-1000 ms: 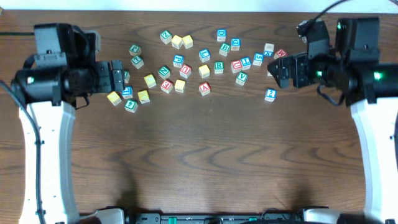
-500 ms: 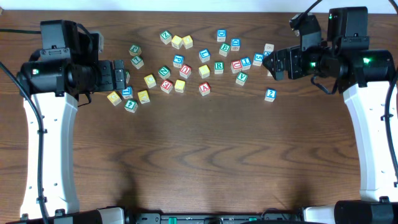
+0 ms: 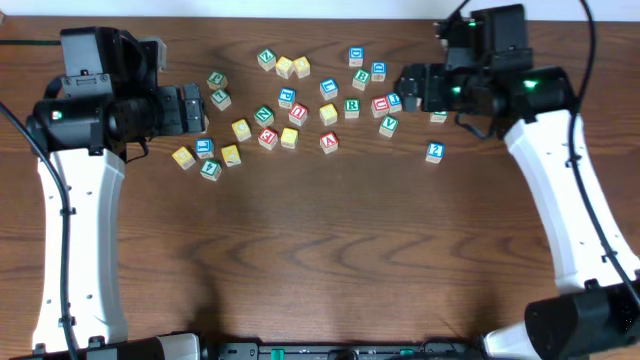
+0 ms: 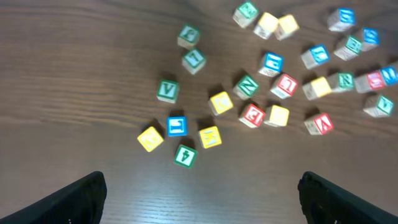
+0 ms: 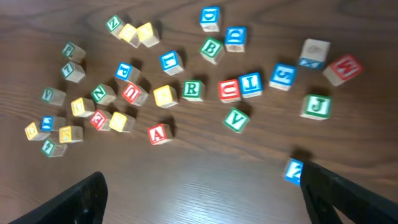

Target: Spell out CORL

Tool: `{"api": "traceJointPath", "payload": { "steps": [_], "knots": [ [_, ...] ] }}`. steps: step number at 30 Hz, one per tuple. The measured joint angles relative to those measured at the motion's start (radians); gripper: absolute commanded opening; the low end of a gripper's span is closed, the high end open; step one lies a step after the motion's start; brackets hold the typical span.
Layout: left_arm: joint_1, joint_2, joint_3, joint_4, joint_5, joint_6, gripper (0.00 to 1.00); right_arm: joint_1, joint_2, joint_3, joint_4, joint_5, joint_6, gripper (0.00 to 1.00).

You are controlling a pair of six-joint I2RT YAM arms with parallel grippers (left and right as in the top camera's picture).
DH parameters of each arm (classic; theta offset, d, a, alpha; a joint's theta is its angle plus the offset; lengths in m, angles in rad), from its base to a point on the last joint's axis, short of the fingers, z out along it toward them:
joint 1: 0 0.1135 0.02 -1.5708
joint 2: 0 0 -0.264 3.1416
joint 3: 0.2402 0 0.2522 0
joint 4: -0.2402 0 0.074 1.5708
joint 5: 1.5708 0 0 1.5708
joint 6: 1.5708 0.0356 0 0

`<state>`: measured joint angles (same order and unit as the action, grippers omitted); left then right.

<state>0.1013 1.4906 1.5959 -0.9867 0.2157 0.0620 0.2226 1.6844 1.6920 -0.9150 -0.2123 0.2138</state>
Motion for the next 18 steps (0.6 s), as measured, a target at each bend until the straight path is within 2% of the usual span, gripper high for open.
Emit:
{"api": "traceJointPath", "payload": {
  "steps": [4, 11, 12, 14, 18],
  "knots": [
    [0.000, 0.000, 0.000, 0.003, -0.089, -0.065, 0.98, 0.030, 0.067, 0.066, -0.031, 0.008, 0.029, 0.91],
    [0.000, 0.000, 0.000, 0.011, -0.181, -0.126, 0.98, 0.058, 0.269, 0.334, -0.137, 0.054, 0.050, 0.87],
    [0.000, 0.000, 0.000, 0.011, -0.189, -0.131, 0.98, 0.066, 0.293, 0.361, -0.136, 0.062, 0.055, 0.87],
    [0.000, 0.000, 0.000, 0.011, -0.195, -0.137, 0.98, 0.085, 0.323, 0.383, -0.122, 0.097, 0.070, 0.99],
    [0.000, 0.000, 0.000, 0.011, -0.198, -0.141, 0.98, 0.119, 0.355, 0.385, -0.084, 0.146, 0.093, 0.99]
  ]
}}
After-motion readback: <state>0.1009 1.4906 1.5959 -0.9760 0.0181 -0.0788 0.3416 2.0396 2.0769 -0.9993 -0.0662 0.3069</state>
